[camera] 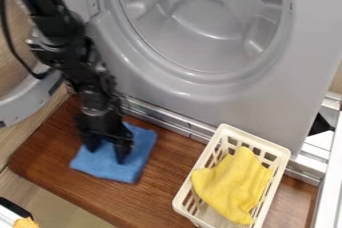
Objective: Move the blue cloth on the upper left side
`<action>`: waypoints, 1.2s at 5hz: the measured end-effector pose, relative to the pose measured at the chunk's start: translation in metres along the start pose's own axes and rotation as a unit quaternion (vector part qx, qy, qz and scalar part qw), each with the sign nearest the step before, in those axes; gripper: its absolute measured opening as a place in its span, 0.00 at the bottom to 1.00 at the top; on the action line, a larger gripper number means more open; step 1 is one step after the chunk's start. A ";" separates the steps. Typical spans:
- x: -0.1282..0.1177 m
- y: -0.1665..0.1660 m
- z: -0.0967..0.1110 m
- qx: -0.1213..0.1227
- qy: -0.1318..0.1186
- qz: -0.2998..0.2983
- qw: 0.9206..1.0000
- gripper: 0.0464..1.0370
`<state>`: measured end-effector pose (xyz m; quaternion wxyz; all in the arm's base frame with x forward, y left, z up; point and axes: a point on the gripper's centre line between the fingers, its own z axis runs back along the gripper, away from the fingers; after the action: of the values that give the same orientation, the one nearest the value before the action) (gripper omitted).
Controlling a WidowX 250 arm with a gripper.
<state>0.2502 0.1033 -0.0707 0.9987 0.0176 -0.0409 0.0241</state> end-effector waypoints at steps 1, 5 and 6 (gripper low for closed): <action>-0.002 0.020 0.002 0.006 -0.002 0.027 1.000 0.96; 0.003 0.007 0.048 -0.010 -0.047 0.028 0.998 0.96; 0.005 -0.001 0.075 -0.023 -0.080 0.024 0.996 0.96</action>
<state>0.2488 0.1003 0.0040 0.9915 -0.0046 -0.1218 0.0459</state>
